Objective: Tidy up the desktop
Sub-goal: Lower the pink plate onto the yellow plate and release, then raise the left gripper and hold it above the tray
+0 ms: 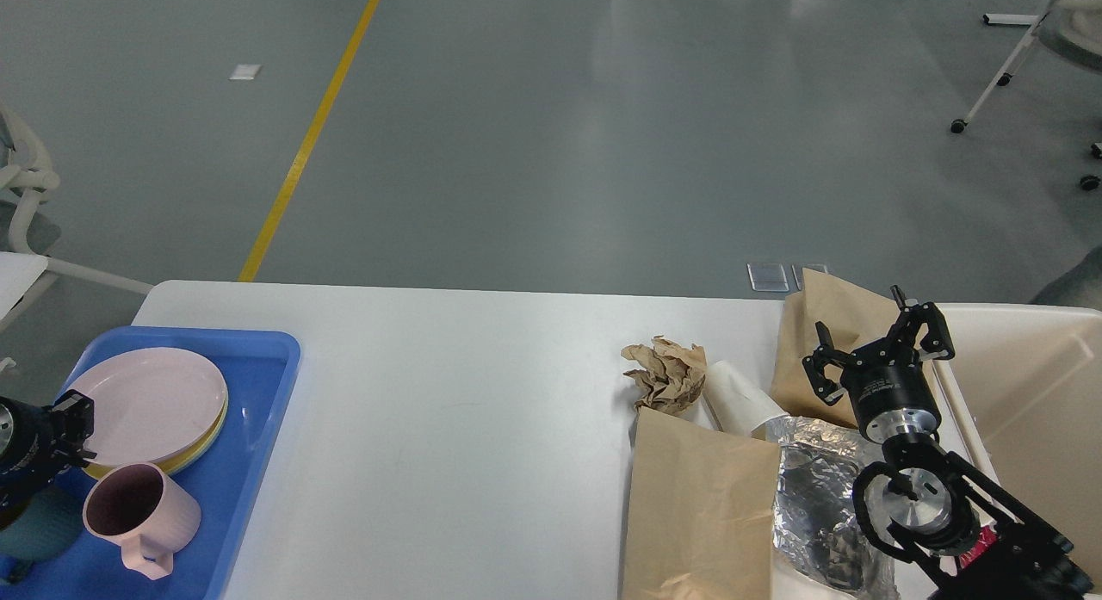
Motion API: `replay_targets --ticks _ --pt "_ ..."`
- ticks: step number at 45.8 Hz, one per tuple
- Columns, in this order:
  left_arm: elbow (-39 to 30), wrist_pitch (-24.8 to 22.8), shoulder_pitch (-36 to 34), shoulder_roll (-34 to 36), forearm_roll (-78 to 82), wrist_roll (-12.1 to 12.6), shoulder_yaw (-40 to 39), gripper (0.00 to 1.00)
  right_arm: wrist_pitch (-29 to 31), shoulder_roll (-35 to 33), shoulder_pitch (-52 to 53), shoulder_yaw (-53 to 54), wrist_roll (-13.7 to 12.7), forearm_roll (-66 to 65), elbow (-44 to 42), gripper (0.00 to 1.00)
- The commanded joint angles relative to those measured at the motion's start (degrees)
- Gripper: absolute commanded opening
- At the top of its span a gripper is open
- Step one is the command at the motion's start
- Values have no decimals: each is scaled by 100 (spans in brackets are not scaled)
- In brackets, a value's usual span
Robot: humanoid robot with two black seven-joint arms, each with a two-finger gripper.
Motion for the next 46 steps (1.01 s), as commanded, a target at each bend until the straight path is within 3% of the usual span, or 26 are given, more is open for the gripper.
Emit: replay_targets --ticks 1,16,23,34,46 --pt "-1 5 -9 -1 2 10 -39 74 0 0 0 -5 0 0 0 100" --pt "-1 -74 -403 78 37 45 -180 93 0 0 0 -5 0 0 0 100" --pt "-9 -74 -834 86 37 -16 -451 95 0 0 0 -5 0 0 0 100" --pt "-1 -83 -739 490 46 -34 -2849 96 0 0 0 -5 0 0 0 100" --pt "-9 -12 298 105 54 -139 -6093 96 0 0 0 -5 0 0 0 100"
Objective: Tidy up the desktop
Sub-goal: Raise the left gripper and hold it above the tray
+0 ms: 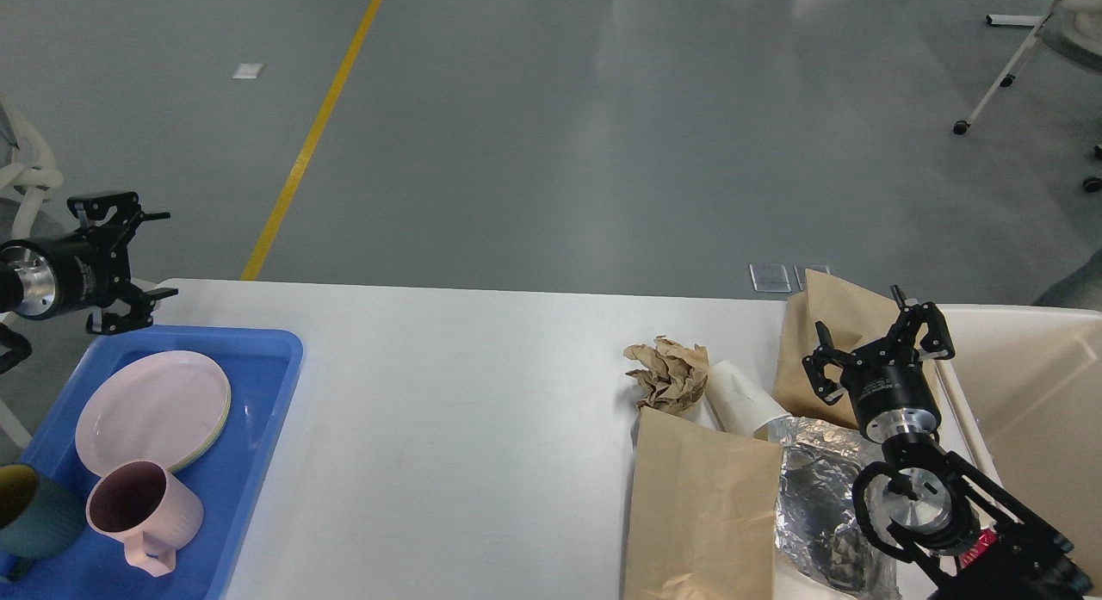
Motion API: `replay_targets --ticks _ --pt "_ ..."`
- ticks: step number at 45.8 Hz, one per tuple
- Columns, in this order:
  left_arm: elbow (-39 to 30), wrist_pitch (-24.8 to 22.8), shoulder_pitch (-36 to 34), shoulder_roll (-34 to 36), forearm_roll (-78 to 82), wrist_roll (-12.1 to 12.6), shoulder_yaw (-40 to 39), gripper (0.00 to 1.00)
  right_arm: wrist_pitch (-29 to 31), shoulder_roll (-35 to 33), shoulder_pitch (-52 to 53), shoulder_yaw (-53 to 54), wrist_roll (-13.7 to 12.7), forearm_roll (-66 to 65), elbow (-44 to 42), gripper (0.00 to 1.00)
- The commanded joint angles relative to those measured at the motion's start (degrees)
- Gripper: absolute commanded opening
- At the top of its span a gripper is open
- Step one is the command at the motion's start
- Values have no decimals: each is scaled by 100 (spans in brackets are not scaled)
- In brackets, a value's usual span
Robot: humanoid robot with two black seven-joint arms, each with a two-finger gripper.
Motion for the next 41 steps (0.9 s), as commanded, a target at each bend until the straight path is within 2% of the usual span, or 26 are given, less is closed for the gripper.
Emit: replay_targets --ticks 1,3,7,14,18,19,24,32,37,41 --pt "5 76 452 -319 11 -111 -1519 96 0 0 0 -2 0 0 0 100" --pt "14 76 610 -469 55 -225 -1863 96 0 0 0 -2 0 0 0 100" --pt "5 49 742 -689 134 -611 -2312 96 0 0 0 -2 0 0 0 100" --pt "5 -3 874 -1005 143 -1077 -2584 96 0 0 0 -2 0 0 0 100" --pt "-65 5 1032 -1233 143 -1508 -3242 96 0 0 0 -2 0 0 0 100" --pt "-100 5 1128 -1251 143 -1552 -3401 96 0 0 0 -2 0 0 0 100" --pt "-696 14 1691 -1269 152 -1561 -4130 96 0 0 0 -2 0 0 0 100" --pt "-2059 471 3026 -1216 713 -1596 -5483 96 0 0 0 -2 0 0 9 100" --pt "-2639 603 3905 -1645 1793 -1614 -6678 96 0 0 0 -2 0 0 0 100" --pt "-2755 621 4196 -2173 2488 -1570 -7584 96 0 0 0 6 0 0 0 100"
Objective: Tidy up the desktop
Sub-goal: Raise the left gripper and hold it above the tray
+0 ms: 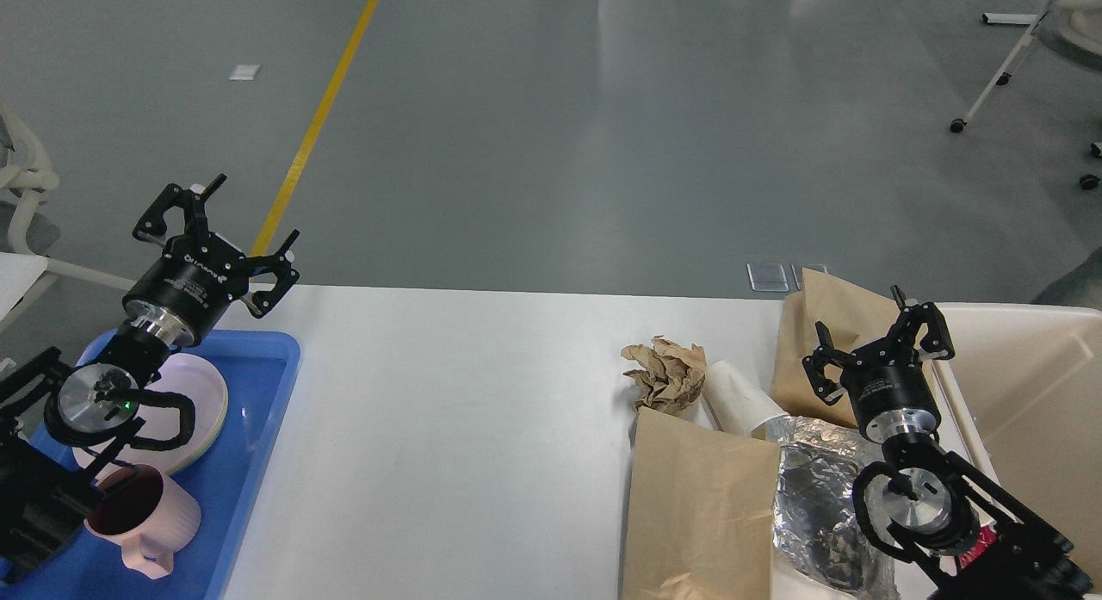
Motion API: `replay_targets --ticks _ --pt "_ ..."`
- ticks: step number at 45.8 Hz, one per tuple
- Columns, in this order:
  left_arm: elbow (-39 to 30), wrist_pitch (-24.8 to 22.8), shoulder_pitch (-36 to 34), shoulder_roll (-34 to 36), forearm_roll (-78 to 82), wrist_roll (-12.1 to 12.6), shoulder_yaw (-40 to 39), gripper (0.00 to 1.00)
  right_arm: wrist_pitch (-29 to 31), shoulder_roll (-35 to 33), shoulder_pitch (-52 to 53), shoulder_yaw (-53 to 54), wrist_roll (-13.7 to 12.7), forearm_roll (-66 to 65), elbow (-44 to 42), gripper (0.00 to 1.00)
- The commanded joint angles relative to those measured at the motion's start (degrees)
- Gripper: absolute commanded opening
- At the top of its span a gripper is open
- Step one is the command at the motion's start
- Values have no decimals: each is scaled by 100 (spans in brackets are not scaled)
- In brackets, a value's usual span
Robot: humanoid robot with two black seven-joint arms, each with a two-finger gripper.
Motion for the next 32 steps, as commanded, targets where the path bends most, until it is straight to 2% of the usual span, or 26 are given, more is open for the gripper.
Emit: replay_targets --ticks 1,5,12,20,32 --pt "-263 49 491 -690 1038 43 -1328 96 0 0 0 0 0 -1 -4 100" --pt "-254 40 518 -823 1277 -1 -1698 96 0 0 0 0 0 -1 -4 100" --pt "-131 31 535 -1051 1338 -37 -1778 96 0 0 0 0 0 -1 -4 100" --pt "545 23 456 -1499 1259 60 -1927 96 0 0 0 0 0 -1 5 100" --pt "555 75 272 -1640 1470 87 -1936 96 0 0 0 0 0 -1 -4 100"
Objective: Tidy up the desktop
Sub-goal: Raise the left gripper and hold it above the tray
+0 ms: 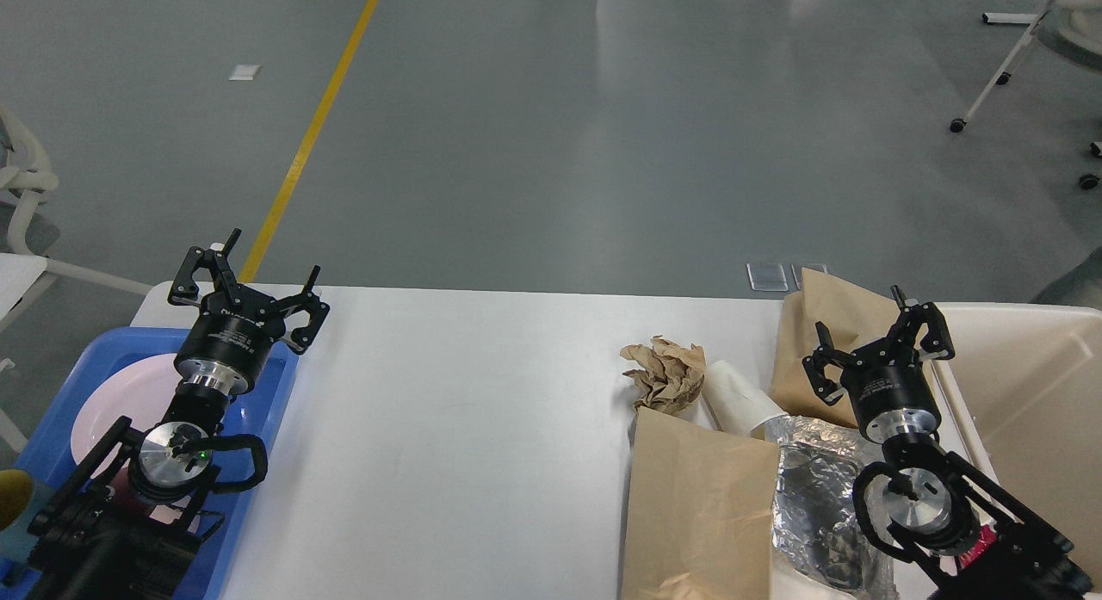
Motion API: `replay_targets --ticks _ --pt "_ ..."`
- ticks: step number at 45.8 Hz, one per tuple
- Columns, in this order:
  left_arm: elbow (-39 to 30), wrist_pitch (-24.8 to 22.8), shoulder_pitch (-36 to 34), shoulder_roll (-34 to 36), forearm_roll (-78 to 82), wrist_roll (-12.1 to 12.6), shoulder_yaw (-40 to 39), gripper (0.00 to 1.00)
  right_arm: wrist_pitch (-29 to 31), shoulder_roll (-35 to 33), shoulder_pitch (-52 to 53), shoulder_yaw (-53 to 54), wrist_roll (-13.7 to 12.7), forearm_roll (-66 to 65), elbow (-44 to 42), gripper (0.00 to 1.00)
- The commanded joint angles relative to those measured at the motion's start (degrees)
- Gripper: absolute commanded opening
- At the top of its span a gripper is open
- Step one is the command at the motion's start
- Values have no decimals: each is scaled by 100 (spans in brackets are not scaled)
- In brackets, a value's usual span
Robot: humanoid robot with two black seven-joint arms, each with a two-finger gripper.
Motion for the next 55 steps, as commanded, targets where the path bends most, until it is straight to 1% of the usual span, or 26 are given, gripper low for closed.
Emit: replay_targets --ticks 1,5,9,14,22,24,28,34,36,38,41,44,48,52,54,55 --pt "5 42 -208 31 92 -25 -43 96 0 0 0 6 0 0 -1 100" --pt "22 42 -261 40 118 -17 -17 96 0 0 0 -2 0 0 -1 100" --pt "22 -90 -147 -39 74 -96 -34 96 0 0 0 -2 0 0 -1 100" --pt "31 -134 -138 -31 57 -87 -34 96 0 0 0 -2 0 0 -1 100" --pt "330 -152 -129 -66 57 -96 -8 96 0 0 0 -2 0 0 -1 100" --pt "365 -187 -24 -75 57 -96 27 96 0 0 0 -2 0 0 -1 100" --pt "365 -458 231 -92 57 -218 45 96 0 0 0 -2 0 0 -1 100" --pt "365 -915 345 -206 57 -403 -34 96 0 0 0 -2 0 0 -1 100" --pt "365 -1170 468 -198 57 -543 -17 96 0 0 0 -2 0 0 -1 100" --pt "365 -1451 626 -180 48 -614 36 96 0 0 0 -2 0 0 -1 100" --pt "365 -1610 679 -171 48 -728 -7 96 0 0 0 -2 0 0 -1 100" --pt "365 -1619 679 -180 48 -790 -43 96 0 0 0 -2 0 0 -1 100" --pt "383 -1514 644 -154 48 -860 -43 96 0 0 0 -2 0 0 -1 100" --pt "391 -1102 583 -110 48 -869 -51 96 0 0 0 -2 0 0 -1 100" --pt "392 -996 557 -127 39 -930 -78 96 0 0 0 6 0 0 -1 100" --pt "391 -995 556 -127 39 -1000 -78 96 0 0 0 7 0 0 -1 100"
